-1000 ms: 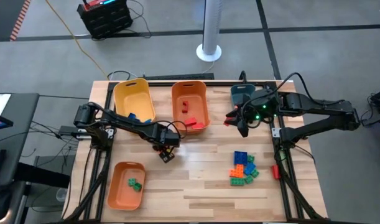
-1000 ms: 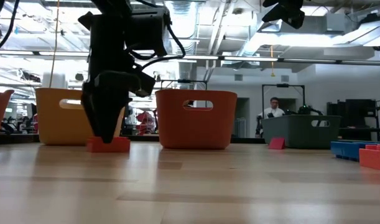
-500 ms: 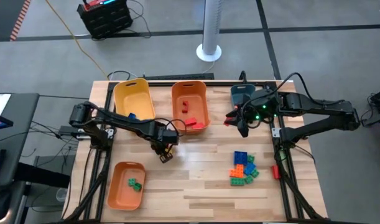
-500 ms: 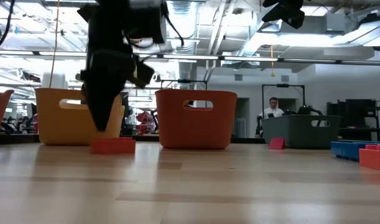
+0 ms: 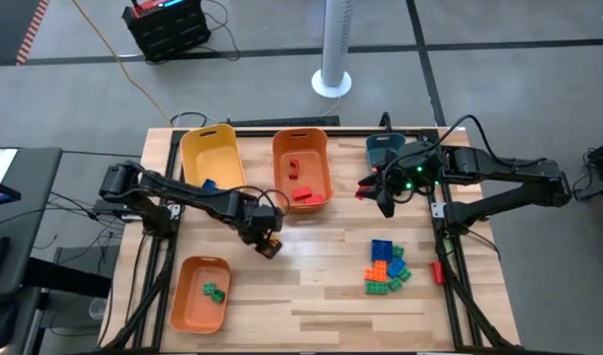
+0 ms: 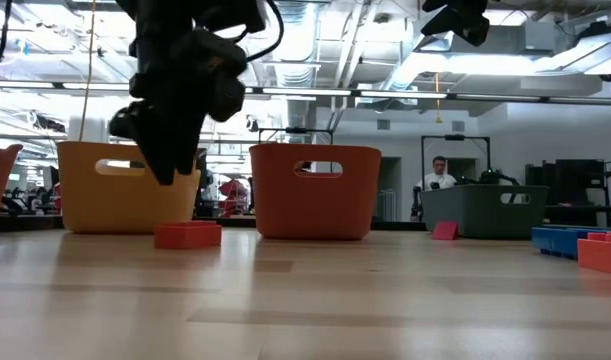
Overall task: Sort blocks
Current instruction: Put the orange game piece into the blue bin
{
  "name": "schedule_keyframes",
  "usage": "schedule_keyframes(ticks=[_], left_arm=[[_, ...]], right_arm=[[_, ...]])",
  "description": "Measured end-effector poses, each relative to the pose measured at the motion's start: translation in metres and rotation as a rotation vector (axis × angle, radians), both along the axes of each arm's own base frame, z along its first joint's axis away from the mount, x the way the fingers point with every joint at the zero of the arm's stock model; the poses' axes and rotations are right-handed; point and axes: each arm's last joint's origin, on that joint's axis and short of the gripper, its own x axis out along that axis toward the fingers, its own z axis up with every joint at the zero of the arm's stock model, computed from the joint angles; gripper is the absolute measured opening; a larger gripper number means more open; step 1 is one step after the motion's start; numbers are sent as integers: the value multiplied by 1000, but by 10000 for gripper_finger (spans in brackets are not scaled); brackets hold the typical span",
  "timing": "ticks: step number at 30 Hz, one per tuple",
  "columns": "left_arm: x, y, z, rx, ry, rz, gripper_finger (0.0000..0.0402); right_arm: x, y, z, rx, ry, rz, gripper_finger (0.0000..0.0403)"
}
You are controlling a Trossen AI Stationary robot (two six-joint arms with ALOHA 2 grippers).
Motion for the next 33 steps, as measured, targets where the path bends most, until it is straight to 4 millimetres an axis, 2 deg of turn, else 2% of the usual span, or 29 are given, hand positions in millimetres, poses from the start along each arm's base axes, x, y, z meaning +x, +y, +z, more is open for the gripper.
schedule_keyframes(ticks=[6,9,11,21,27,30,33], left_arm=[[3,-1,1,12,-18,172,281],[1,-2,-1,32,-3,221,314],[3,-2,-4,67,0,250,322],[18,-4,-45,79,100,262,318],[15,-5,-53,105,164,249,312],[15,-5,-53,135,161,227,282],[15,-4,-53,143,159,216,228]], right_arm=[[0,0,0,-17,0,12,177],[0,0,0,-29,1,20,177],[0,0,0,-32,1,23,177],[0,1,0,-27,5,46,177],[-2,1,-1,-25,14,47,177],[-2,1,-1,-20,14,44,177],[-2,1,-1,-19,14,43,177]])
